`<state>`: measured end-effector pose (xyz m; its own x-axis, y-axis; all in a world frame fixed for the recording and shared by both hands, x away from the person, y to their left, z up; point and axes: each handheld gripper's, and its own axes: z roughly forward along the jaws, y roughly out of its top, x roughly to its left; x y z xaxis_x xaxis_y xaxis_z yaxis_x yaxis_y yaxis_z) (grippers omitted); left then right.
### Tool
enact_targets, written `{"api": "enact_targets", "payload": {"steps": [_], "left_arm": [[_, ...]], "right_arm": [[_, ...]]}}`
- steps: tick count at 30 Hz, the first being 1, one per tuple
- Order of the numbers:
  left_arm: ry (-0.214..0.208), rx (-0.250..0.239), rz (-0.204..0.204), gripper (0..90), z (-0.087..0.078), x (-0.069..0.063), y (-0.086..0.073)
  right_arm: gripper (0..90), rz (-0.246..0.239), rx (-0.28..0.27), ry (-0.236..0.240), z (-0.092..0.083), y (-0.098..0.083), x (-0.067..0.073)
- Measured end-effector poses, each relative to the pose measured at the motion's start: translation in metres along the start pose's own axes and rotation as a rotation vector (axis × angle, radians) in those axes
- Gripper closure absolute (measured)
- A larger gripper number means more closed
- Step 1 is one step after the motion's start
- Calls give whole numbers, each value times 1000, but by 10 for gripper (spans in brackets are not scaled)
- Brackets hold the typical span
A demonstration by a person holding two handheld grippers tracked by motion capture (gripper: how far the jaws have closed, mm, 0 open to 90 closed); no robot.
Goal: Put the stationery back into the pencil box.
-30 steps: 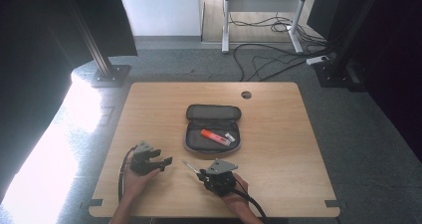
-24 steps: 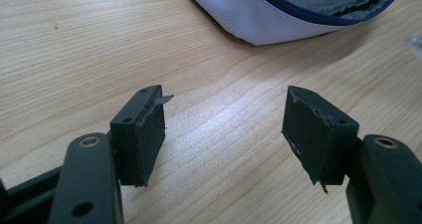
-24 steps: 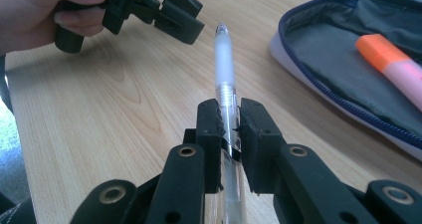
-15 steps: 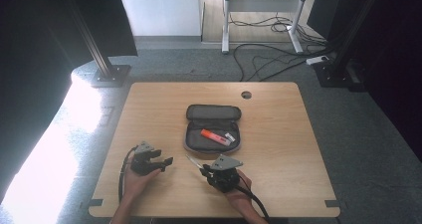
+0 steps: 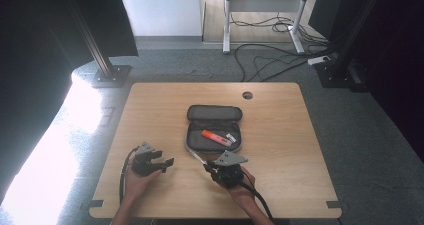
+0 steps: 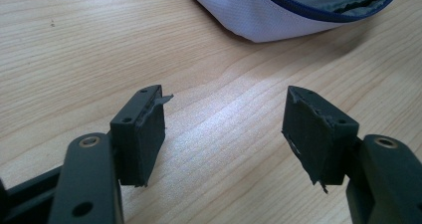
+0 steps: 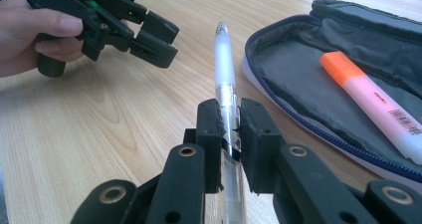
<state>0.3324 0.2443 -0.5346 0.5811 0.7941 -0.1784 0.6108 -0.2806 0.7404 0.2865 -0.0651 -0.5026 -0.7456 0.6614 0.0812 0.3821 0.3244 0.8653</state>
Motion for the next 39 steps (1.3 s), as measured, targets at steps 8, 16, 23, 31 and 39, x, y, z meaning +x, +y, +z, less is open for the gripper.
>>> {"api": "enact_targets", "payload": {"steps": [8, 16, 23, 31, 39], "left_arm": [[0, 3, 2, 337, 0, 0, 0], [1, 6, -1, 336, 1, 0, -1], [1, 1, -5, 336, -1, 1, -1], [-1, 2, -6, 336, 0, 1, -1], [-1, 5, -5, 336, 0, 1, -1]], "right_arm": [[787, 5, -4, -3, 1, 3, -4], [787, 8, -3, -11, 4, 6, -9], [787, 7, -6, -17, 6, 9, -12], [787, 17, -17, -26, 8, 14, -19], [787, 26, -9, -39, 13, 19, -29]]}}
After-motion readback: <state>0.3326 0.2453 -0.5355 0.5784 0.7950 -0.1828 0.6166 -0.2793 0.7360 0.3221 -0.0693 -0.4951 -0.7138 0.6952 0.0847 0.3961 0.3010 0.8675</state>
